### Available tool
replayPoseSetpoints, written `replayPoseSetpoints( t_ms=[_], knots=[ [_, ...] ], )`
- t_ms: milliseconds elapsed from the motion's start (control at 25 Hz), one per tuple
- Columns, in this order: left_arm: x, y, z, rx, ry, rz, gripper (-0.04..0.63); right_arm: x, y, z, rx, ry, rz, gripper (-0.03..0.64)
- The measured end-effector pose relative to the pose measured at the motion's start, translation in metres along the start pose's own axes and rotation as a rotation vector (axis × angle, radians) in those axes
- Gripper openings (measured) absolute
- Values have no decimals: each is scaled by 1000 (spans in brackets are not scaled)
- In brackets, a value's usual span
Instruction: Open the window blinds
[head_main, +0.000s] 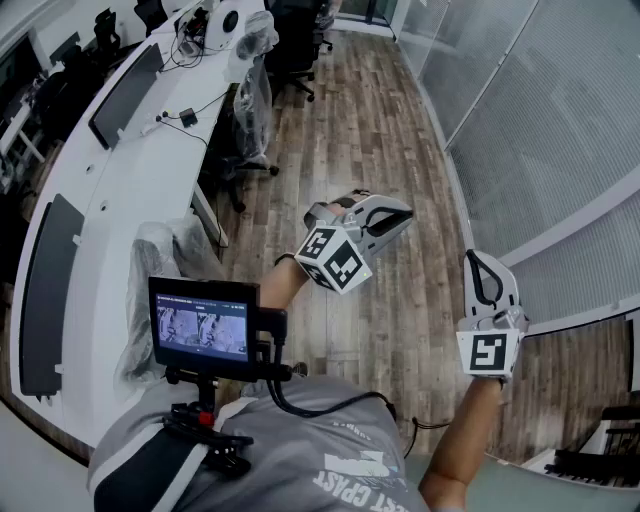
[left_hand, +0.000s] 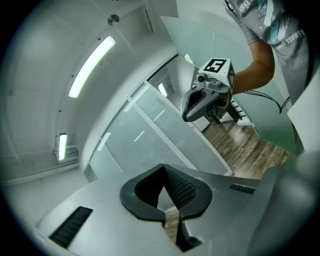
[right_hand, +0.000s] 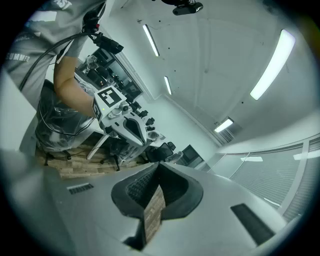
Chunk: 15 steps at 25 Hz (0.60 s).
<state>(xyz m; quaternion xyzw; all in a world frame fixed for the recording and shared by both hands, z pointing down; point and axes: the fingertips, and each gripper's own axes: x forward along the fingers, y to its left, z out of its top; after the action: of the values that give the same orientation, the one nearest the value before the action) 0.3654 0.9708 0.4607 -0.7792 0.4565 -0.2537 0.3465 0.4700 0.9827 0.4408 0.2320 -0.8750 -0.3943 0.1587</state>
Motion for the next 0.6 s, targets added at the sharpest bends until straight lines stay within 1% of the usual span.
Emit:
replayPoseSetpoints(
  t_ms=[200, 360, 480, 600],
  knots=[
    [-3, -2, 4, -15, -14, 6, 3, -6, 5, 5, 2, -10, -6, 3],
    [5, 2, -1, -28, -19, 9, 3, -4, 0, 2, 13, 0, -6, 3],
    [16, 2, -15, -42, -8, 3, 3, 5, -4, -8, 24, -7, 1, 3],
    [38, 2, -41, -53, 26, -3, 3, 25, -10, -32, 54, -25, 21, 3]
  ],
)
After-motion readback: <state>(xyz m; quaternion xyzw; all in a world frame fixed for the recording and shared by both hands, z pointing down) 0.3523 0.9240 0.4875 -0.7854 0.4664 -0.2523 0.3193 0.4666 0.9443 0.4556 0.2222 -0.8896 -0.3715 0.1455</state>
